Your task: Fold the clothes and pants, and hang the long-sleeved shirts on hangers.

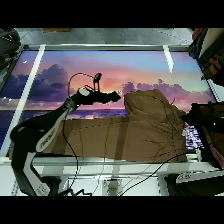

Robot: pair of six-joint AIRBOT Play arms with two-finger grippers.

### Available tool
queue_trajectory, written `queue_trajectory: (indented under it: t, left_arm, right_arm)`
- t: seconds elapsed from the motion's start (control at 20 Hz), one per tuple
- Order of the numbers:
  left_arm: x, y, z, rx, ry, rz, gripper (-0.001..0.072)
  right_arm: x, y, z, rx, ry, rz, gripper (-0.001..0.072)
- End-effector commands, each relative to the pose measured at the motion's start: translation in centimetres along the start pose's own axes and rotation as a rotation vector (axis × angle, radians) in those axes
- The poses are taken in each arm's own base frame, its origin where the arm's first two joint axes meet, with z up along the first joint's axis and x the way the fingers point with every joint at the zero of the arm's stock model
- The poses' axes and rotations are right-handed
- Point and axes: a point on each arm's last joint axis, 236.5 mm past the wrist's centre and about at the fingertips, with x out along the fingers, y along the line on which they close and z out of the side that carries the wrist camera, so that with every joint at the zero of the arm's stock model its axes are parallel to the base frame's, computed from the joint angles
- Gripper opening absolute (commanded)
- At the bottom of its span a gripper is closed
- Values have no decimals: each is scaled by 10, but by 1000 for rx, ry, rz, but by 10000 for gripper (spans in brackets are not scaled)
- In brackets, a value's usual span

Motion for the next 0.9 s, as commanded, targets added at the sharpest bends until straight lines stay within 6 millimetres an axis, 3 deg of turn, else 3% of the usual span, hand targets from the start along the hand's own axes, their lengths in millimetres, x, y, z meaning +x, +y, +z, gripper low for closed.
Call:
queue_trajectory:
  t: [0.0,0.1,0.2,0.4,0.45,0.5,0.6,0.75,0.85]
  left_arm:
    - [34,-14,-6,-61,4,-36,643]
    - [46,-13,-2,-68,-10,-36,641]
    - [58,-13,4,-95,-28,-37,593]
    - [76,-15,14,-112,-72,-32,589]
    - [77,-14,19,-108,-97,-22,539]
    - [78,-14,24,-108,-122,-12,421]
    - [76,-15,33,-103,-149,-8,34]
    - [69,-26,46,-78,-173,-22,18]
    - [55,-42,60,71,-204,-29,17]
  right_arm:
    - [0,2,-2,-6,9,7,33]
    - [0,3,-3,-6,14,12,32]
    - [0,4,-4,-6,18,15,32]
    - [0,4,-5,-6,20,16,33]
    - [0,4,-5,-7,20,16,32]
    - [0,4,-5,-7,21,15,33]
    - [0,4,-5,-6,23,18,33]
    - [-1,10,-12,-17,50,41,33]
    - [-4,22,-21,-73,84,85,32]
